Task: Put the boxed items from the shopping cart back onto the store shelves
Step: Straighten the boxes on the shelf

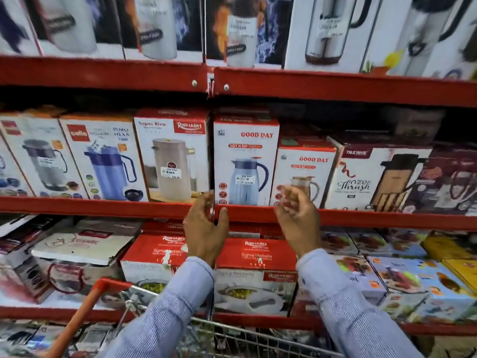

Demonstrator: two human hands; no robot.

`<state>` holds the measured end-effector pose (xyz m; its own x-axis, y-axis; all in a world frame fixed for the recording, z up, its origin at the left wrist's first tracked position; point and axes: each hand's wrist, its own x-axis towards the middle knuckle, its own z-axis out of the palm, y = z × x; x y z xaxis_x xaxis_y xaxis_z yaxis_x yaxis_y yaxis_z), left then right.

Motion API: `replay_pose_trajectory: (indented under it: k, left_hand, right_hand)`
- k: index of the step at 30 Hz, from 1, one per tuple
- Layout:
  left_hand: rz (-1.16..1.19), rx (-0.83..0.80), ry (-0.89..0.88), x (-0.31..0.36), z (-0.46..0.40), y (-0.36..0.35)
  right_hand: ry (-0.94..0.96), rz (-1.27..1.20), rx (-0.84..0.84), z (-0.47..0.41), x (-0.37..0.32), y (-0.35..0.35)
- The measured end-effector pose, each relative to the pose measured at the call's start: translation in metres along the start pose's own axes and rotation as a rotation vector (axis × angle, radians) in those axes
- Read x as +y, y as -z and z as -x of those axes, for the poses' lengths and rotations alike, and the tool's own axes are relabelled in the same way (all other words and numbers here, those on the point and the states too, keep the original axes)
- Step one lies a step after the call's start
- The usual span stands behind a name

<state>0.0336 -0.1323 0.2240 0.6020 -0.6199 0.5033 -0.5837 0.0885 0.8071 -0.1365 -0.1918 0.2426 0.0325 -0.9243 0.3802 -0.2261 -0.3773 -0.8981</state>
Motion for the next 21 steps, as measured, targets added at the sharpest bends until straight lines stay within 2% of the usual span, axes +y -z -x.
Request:
replay_pose_trajectory:
  k: [5,7,13,21]
  left_hand:
    - [-0.049,-0.09,-0.038,0.017,-0.03,-0.01]
    - [-0.029,-0.051,-0.068,0.046,-0.077,-0.001]
    - [-0.101,-0.123,0.007,0.05,-0.073,-0.011]
    - [-0.101,-0.066,0.025,0.06,-0.074,-0.013]
  right_hand:
    - [-0.012,0.084,0.04,-0.047,-0.026,-0.004]
    - [0.065,0.077,0.044,-0.091,-0.076,-0.009]
    - [0.059,0.15,0.007,-0.097,-0.071,-0.013]
    - [0.07,0.119,-0.05,-0.1,-0.071,-0.011]
